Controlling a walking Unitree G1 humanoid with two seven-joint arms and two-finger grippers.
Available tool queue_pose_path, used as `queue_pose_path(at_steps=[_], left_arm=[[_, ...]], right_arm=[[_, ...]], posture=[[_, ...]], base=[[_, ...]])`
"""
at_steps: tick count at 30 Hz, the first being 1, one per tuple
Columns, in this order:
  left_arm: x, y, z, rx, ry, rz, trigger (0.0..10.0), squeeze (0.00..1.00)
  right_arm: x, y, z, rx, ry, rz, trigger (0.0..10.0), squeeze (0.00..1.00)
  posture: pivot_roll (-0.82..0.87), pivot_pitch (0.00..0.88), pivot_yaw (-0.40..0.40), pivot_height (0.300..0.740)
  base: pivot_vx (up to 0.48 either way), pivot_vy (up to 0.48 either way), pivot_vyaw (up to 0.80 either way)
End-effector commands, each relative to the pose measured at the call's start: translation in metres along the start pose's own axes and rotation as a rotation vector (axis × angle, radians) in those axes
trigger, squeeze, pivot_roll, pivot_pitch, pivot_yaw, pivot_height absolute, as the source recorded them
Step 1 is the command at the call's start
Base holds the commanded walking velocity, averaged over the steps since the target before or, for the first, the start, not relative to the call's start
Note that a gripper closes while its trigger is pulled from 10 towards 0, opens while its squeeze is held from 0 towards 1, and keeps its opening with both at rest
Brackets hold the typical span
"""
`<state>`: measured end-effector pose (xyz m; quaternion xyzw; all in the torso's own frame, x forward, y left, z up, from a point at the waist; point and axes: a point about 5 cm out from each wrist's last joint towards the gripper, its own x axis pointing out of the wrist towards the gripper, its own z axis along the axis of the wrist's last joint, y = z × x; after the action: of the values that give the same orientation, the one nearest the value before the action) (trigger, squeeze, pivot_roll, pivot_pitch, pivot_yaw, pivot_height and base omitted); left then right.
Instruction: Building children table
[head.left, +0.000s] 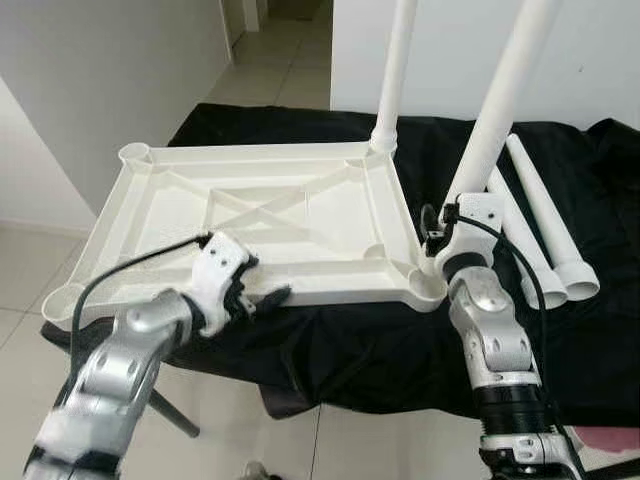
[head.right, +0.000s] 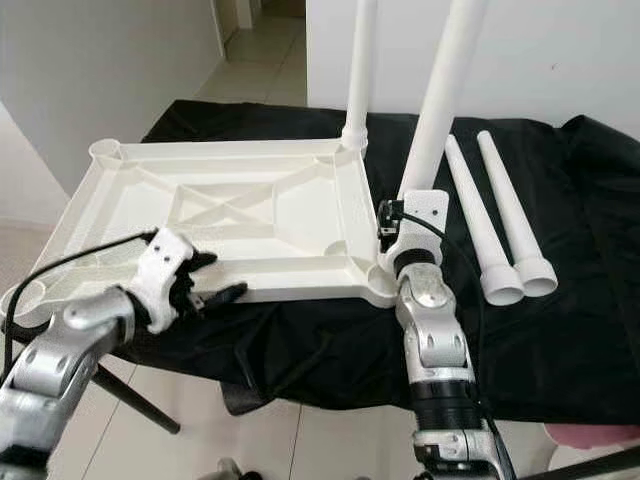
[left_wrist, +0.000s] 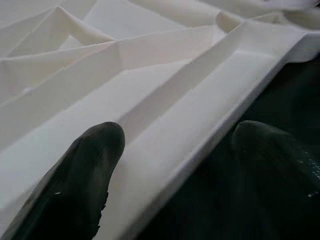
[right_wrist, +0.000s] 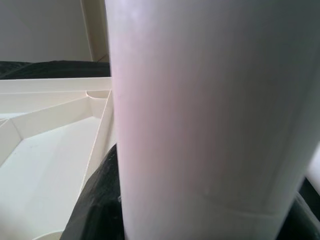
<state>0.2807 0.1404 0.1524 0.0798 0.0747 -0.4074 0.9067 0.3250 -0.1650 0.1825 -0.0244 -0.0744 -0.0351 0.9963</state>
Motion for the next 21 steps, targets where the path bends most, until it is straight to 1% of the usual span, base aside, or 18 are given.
queue_pose_path(at_steps=[1, 2, 4, 6, 8, 9, 10, 11, 14, 16, 17, 19, 20, 21], left_arm=[[-0.005, -0.016, 0.006, -0.014, -0.019, -0.181, 10.0, 0.0], [-0.005, -0.016, 0.006, -0.014, -0.019, -0.181, 10.0, 0.0], [-0.007, -0.025, 0.0, -0.009, 0.004, -0.217, 10.0, 0.0], [-0.008, -0.027, -0.001, -0.009, 0.013, -0.228, 10.0, 0.0], [-0.01, -0.043, -0.003, 0.002, 0.016, -0.307, 10.0, 0.0], [-0.01, -0.048, -0.005, -0.005, 0.024, -0.33, 10.0, 0.0], [-0.01, -0.048, -0.005, -0.005, 0.024, -0.33, 10.0, 0.0], [-0.008, -0.053, -0.006, -0.012, 0.03, -0.34, 10.0, 0.0], [-0.004, -0.059, -0.008, -0.029, 0.038, -0.336, 10.0, 0.0], [0.004, -0.066, -0.003, -0.058, 0.009, -0.321, 10.0, 0.0], [0.004, -0.066, -0.003, -0.058, 0.009, -0.321, 10.0, 0.0], [0.011, -0.068, 0.002, -0.068, -0.022, -0.294, 10.0, 0.0], [0.011, -0.068, 0.002, -0.068, -0.022, -0.294, 10.0, 0.0], [0.016, -0.064, 0.005, -0.046, -0.038, -0.247, 10.0, 0.0]], right_arm=[[-0.004, -0.001, 0.0, 0.008, -0.015, -0.008, 10.0, 0.0], [-0.004, -0.001, 0.0, 0.008, -0.015, -0.008, 10.0, 0.0], [-0.006, 0.0, -0.002, 0.012, -0.011, -0.007, 10.0, 0.0], [-0.006, 0.0, -0.003, 0.013, -0.01, -0.007, 10.0, 0.0], [-0.007, 0.0, -0.004, 0.015, -0.01, -0.004, 10.0, 0.0], [-0.008, 0.0, -0.004, 0.015, -0.01, -0.003, 10.0, 0.0], [-0.008, 0.0, -0.004, 0.015, -0.01, -0.003, 10.0, 0.0], [-0.008, 0.0, -0.004, 0.018, -0.014, 0.0, 10.0, 0.0], [-0.008, 0.0, -0.004, 0.021, -0.019, 0.002, 10.0, 0.0], [-0.008, 0.001, -0.003, 0.028, -0.032, 0.013, 10.0, 0.0], [-0.008, 0.001, -0.003, 0.028, -0.032, 0.013, 10.0, 0.0], [-0.008, 0.003, -0.002, 0.025, -0.041, 0.023, 10.0, 0.0], [-0.008, 0.003, -0.002, 0.025, -0.041, 0.023, 10.0, 0.0], [-0.009, 0.004, -0.003, 0.026, -0.043, 0.028, 10.0, 0.0]], posture=[[-0.06, 0.016, 0.033, 0.74], [-0.06, 0.016, 0.033, 0.74], [-0.06, 0.009, 0.031, 0.74], [-0.06, 0.009, 0.031, 0.74], [-0.06, 0.004, 0.033, 0.74], [-0.06, 0.001, 0.034, 0.74], [-0.06, 0.001, 0.034, 0.74], [-0.06, 0.0, 0.033, 0.74], [-0.06, 0.0, 0.033, 0.74], [-0.06, 0.0, 0.033, 0.74], [-0.06, 0.0, 0.033, 0.74], [-0.06, 0.0, 0.032, 0.74], [-0.06, 0.0, 0.032, 0.74], [-0.06, 0.0, 0.031, 0.74]], base=[[0.0, 0.0, 0.0], [0.0, 0.0, 0.0], [0.0, 0.0, 0.0], [0.0, 0.0, 0.0], [0.0, 0.0, 0.0], [0.0, 0.0, 0.0], [0.0, 0.0, 0.0], [0.0, 0.0, 0.0], [0.0, 0.0, 0.0], [0.0, 0.0, 0.0], [0.0, 0.0, 0.0], [0.0, 0.0, 0.0], [0.0, 0.0, 0.0], [0.0, 0.0, 0.0]])
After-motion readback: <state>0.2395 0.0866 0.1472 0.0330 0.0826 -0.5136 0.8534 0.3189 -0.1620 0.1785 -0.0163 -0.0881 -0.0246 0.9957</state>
